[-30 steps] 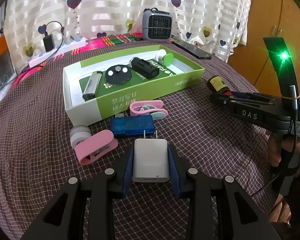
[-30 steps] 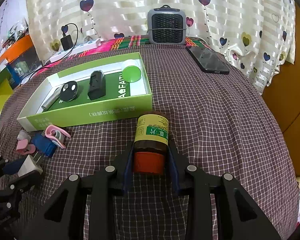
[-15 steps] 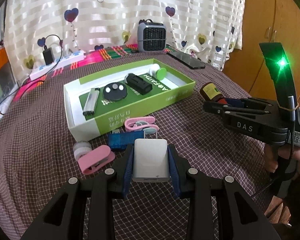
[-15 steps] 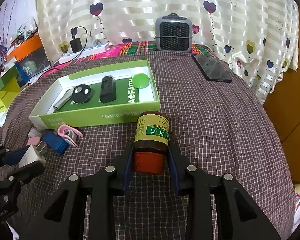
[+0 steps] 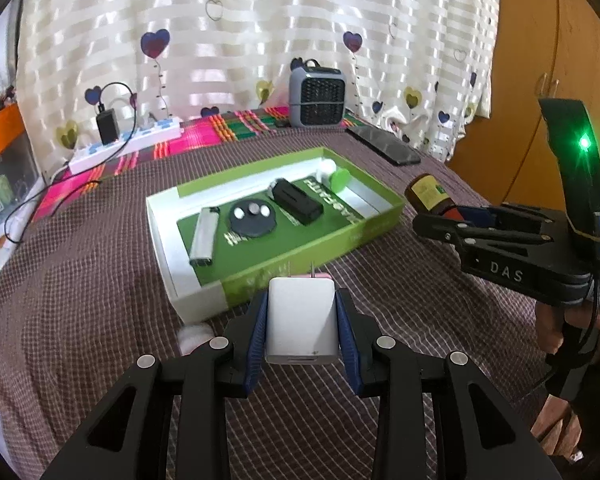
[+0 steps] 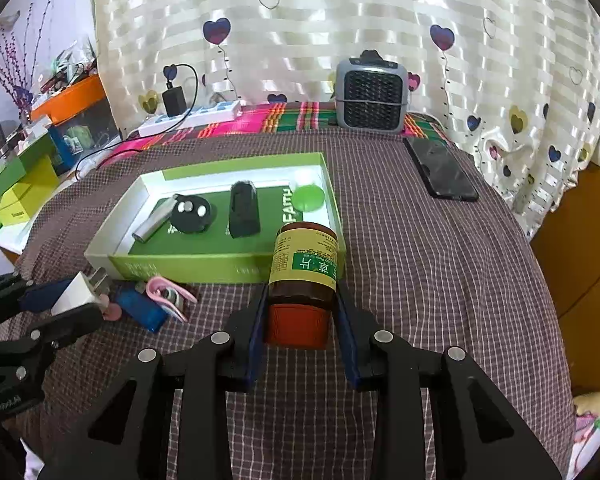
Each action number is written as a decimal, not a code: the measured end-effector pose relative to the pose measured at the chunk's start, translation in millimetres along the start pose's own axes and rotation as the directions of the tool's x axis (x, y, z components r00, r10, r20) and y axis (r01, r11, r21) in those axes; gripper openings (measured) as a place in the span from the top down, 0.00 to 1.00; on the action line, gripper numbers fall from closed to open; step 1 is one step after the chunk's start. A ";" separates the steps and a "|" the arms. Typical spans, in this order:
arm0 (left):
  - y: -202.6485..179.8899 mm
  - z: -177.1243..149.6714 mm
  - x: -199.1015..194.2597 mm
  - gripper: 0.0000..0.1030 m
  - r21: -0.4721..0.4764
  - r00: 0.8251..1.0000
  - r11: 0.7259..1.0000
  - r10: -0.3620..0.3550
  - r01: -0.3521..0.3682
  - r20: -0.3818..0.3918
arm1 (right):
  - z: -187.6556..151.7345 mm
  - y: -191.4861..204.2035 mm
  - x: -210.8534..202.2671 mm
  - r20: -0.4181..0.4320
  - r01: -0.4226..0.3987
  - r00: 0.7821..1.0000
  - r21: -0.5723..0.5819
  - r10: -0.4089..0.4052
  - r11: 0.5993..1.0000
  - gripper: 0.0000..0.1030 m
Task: Organize rigid objects
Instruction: 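Carry the jar with the right gripper into the box while the left gripper carries the charger there, then open the right gripper to release the jar while the left gripper releases the charger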
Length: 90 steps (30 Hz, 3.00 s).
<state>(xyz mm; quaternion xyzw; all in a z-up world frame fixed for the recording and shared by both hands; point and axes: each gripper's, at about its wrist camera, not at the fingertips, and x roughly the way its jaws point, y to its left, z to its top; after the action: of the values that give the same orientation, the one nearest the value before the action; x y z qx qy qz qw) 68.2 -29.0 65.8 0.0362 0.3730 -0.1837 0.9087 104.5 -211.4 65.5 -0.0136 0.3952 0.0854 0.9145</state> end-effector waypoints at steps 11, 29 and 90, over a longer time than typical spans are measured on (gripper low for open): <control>33.8 31.5 15.6 0.69 -0.057 1.000 0.998 0.014 -0.013 0.009 | 26.2 6.1 14.7 -0.027 -0.052 0.998 -0.047 0.051 0.998 0.68; 60.4 48.3 70.1 0.69 -0.103 0.998 0.995 0.009 -0.015 -0.059 | 56.3 9.3 64.6 -0.123 -0.105 0.988 -0.087 0.094 0.991 0.68; 60.4 46.5 85.5 0.56 -0.089 0.996 0.996 0.002 -0.010 -0.085 | 55.7 10.0 100.3 -0.191 -0.089 0.979 -0.075 0.074 0.993 0.50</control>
<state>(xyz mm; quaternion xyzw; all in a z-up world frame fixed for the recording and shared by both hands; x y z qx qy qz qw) 176.8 -8.5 35.9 0.0043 0.4188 -0.1625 0.8934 210.4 -181.8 31.5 -0.0435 0.4763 0.1376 0.8674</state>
